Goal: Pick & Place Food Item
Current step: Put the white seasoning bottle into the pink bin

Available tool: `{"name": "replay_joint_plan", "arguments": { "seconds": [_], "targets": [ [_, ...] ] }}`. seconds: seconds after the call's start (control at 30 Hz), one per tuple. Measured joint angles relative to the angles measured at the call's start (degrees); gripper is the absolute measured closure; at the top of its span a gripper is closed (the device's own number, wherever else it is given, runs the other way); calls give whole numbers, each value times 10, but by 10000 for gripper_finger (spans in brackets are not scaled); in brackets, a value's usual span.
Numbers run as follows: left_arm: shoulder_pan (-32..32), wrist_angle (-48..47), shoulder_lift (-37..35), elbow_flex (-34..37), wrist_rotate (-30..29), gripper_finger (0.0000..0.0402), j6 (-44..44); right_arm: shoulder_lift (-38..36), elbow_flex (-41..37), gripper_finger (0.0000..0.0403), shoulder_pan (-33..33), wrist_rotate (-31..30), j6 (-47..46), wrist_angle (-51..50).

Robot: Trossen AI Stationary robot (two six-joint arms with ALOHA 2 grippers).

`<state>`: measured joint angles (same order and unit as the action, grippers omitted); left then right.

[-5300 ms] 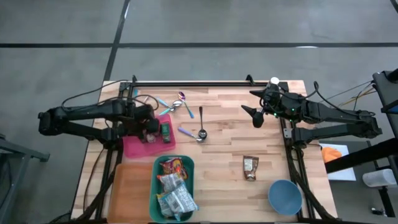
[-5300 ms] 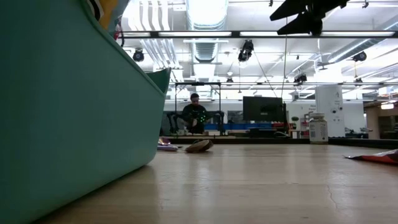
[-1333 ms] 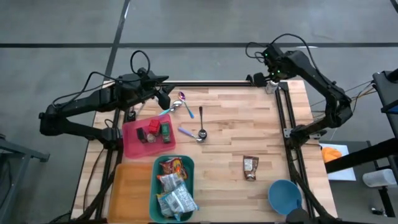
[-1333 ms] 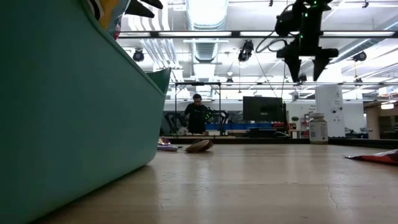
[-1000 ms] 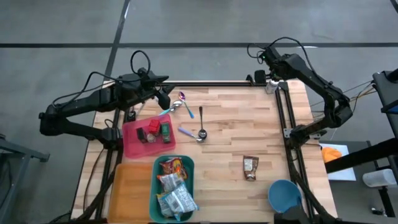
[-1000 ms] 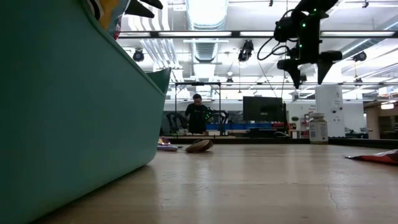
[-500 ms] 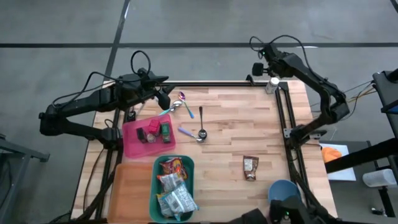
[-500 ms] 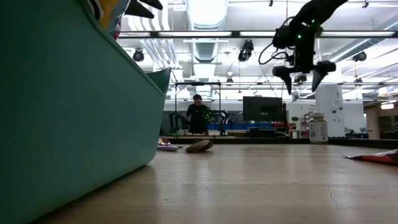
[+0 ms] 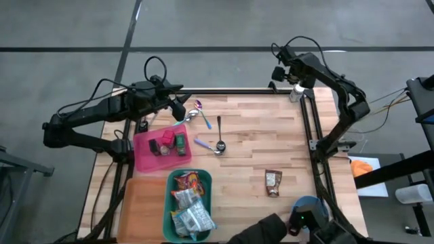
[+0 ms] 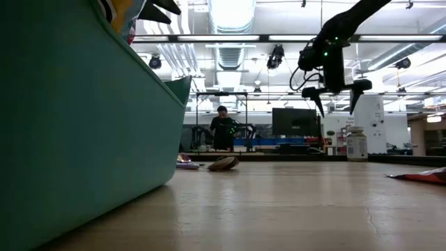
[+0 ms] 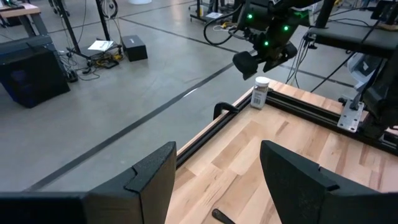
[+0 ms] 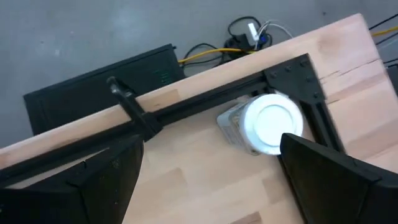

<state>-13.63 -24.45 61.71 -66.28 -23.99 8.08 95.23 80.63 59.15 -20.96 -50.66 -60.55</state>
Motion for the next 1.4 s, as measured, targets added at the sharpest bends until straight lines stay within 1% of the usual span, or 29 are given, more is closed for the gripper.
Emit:
{"name": "replay_joint_plan", "arguments": {
  "seconds": [0.1, 0.3, 0.33, 0.4, 0.47, 0.57, 0.6, 0.67, 0.73, 0.77, 0.9, 0.97, 1.07, 1.13, 1.2, 1.3, 1.4],
  "targets": [
    [0, 0, 0, 0, 0, 166, 0, 4, 4, 27, 0, 0, 0, -1],
    [0, 0, 0, 0, 0, 166, 0, -8, 5, 27, 0, 0, 58, 46],
    [0, 1, 0, 0, 0, 166, 0, -12, 6, 27, -1, 1, 82, 58],
    [0, 1, 0, 0, 0, 166, -1, -19, 9, 27, -2, 6, 167, 83],
    [0, 1, 0, 0, 0, 166, -2, -24, 22, 27, -2, 27, 271, 86],
    [0, 1, 0, 0, 0, 166, -2, -25, 60, 27, -2, 117, 465, 62],
    [0, 1, 0, 0, 0, 166, -2, -23, 75, 27, -3, 138, 500, 37],
    [0, 1, 0, 1, 0, 166, -2, -11, 113, 27, -7, 148, 531, -24],
    [0, 1, 0, 1, 1, 166, -2, 8, 149, 27, -8, 138, 565, -99],
    [0, 1, 0, 1, 4, 166, -1, 20, 168, 27, -7, 118, 580, -135],
    [0, 1, 0, 1, 18, 166, -2, 73, 235, 27, -9, 4, 625, -252],
    [0, 1, 0, 1, 24, 166, -2, 99, 262, 27, -13, -24, 644, -283],
    [0, 1, 0, 1, 26, 166, -2, 125, 285, 27, -23, -24, 650, -292],
    [0, 1, 0, 1, 26, 166, -2, 139, 290, 27, -27, -25, 643, -293],
    [0, 1, 0, 1, 26, 166, -2, 152, 290, 27, -27, -28, 656, -295],
    [0, -1, 0, 1, 30, 166, -6, 160, 278, 27, -26, -33, 699, -295],
    [0, -8, 0, 1, 30, 166, -6, 164, 258, 27, -26, -33, 706, -294]
  ]
}}
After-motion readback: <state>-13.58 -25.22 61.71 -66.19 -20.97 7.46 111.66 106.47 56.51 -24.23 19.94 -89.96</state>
